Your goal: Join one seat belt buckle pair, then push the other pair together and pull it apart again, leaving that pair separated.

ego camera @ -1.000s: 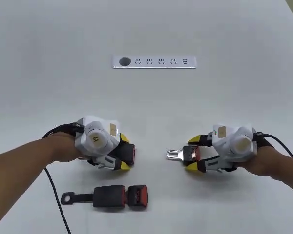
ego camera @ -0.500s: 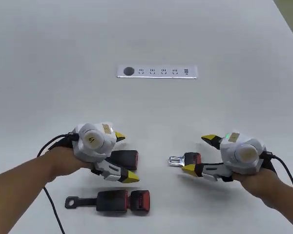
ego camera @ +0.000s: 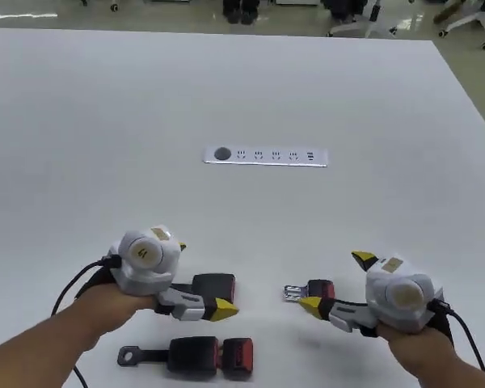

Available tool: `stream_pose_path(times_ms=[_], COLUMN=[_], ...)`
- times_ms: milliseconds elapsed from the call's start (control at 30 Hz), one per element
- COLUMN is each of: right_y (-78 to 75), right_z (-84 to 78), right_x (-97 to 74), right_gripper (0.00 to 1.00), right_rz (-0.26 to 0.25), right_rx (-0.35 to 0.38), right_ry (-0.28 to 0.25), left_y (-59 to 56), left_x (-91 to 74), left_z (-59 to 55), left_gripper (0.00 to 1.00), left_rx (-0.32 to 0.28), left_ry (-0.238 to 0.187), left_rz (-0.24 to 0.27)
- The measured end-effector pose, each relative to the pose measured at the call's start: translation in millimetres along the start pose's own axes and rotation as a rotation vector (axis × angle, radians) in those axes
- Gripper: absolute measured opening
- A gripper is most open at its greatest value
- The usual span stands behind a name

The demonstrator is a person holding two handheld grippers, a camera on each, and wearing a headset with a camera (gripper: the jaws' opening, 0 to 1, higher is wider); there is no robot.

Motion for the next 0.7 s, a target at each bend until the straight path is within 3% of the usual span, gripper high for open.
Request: stream_pose_path(times_ms=[167, 300, 433, 500, 700], right_y=[13.1, 20.3, 22.7, 26.6, 37.4], right_z=[1.7, 3.0, 6.5, 6.7, 1.4], right_x=[-9.2, -17.4, -24.0, -29.1, -41.6], right_gripper=[0.87, 0.88, 0.9, 0.92, 0.92], right_rz=[-0.019, -0.04, -0.052, -0.056, -0.068], right_rx=[0.035, 0.039, 0.06, 0.062, 0.057], right_ry=[-0.035, -0.053, -0.084, -0.095, -0.1], left_y=[-4.2, -9.9, -5.9, -9.4, -15.3], left_x=[-17.7, -32.5, -47.1, -55.5, -76.7], left_z=[-2.2, -12.0, -20.6, -18.1, -27.4], left_gripper=[1.0, 1.0, 1.0, 1.0, 1.0], left_rx=[-0.062, -0.057, -0.091, -0.123, -0.123], left_ry=[-0.058, -0.048, -0.077, -0.111, -0.115], left_rz=[0.045, 0.074, 0.108, 0.127, 0.164])
Point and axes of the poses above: the centre of the closed fingertips' face, and the gripper's own axes: x roughly forward along the fingers, y roughly to its left, z roughly out of its top, the point moved 4 cm from there along -x, roughly backward along the fingers, and after that the axes turned 11 degrees about x, right-handed, at the moved point
